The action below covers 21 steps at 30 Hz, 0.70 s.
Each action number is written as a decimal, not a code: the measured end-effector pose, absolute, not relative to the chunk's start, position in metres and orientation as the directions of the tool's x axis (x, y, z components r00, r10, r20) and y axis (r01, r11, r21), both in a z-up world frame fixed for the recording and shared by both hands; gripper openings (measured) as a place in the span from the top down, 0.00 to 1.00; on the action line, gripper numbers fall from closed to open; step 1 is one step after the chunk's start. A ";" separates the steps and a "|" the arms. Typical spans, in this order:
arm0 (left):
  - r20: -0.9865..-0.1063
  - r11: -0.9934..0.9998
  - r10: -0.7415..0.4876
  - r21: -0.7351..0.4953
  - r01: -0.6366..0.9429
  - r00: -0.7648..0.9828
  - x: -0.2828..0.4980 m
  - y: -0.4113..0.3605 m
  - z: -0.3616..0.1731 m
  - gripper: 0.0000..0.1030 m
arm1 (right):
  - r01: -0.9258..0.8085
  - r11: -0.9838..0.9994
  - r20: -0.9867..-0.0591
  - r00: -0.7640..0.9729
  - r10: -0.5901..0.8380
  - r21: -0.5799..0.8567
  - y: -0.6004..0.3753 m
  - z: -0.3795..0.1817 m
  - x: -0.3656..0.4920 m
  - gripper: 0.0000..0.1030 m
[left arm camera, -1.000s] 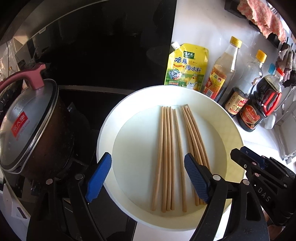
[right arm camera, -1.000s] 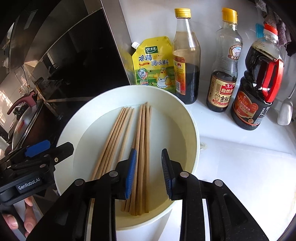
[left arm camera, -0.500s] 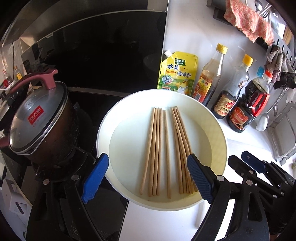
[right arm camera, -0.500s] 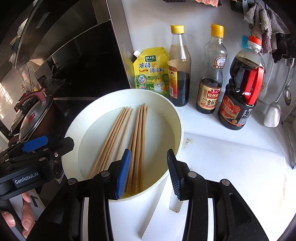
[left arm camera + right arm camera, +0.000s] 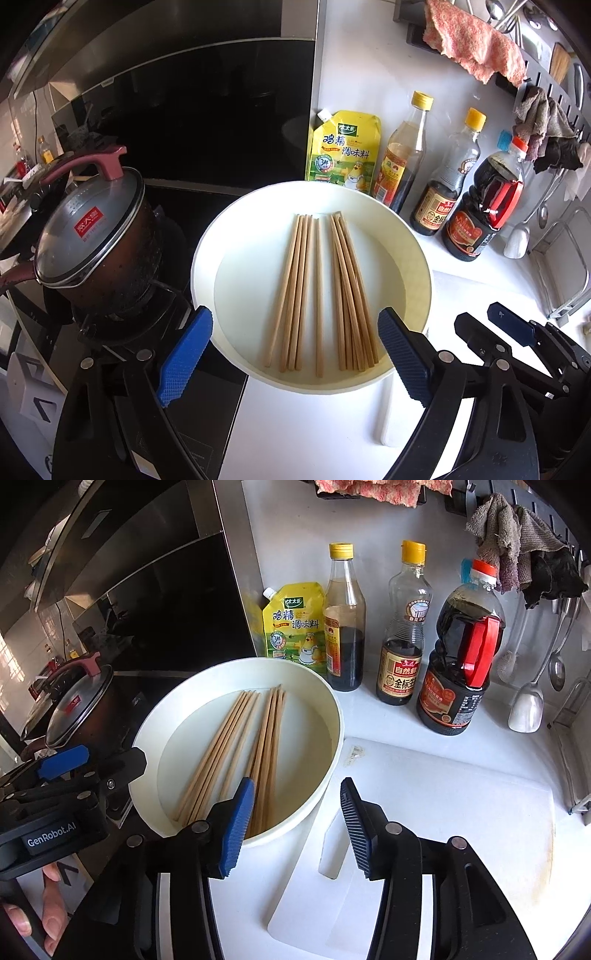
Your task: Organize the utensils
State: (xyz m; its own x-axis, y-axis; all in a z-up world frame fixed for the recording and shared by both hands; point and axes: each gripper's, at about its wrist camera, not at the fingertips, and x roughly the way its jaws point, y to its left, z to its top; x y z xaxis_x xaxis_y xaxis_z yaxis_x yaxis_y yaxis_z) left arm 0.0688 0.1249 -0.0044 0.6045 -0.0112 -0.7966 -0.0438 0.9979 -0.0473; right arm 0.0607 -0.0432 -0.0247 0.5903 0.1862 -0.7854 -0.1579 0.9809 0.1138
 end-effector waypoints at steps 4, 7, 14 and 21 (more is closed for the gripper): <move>-0.796 0.998 -0.003 -0.040 -0.048 0.605 0.063 0.121 -0.003 0.13 | -0.156 0.982 -0.789 0.587 0.182 0.111 -0.047 -0.024 0.056 0.54; -0.796 0.998 0.001 -0.037 -0.050 0.606 0.060 0.121 -0.002 0.13 | -0.158 0.982 -0.786 0.591 0.181 0.107 -0.048 -0.021 0.053 0.54; -0.788 0.998 0.014 -0.028 -0.059 0.615 0.055 0.119 0.003 0.07 | -0.157 0.983 -0.784 0.596 0.174 0.098 -0.050 -0.018 0.050 0.51; -0.789 0.997 0.025 -0.022 -0.069 0.614 0.053 0.119 0.005 0.07 | -0.163 0.982 -0.784 0.597 0.171 0.090 -0.049 -0.015 0.049 0.49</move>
State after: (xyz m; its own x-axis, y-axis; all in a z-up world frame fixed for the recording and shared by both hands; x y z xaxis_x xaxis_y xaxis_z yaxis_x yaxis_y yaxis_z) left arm 0.0526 0.1186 0.0048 0.6138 0.0254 -0.7891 -0.0695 0.9973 -0.0220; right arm 0.0491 -0.0492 -0.0151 0.5968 0.1711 -0.7839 -0.1631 0.9825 0.0903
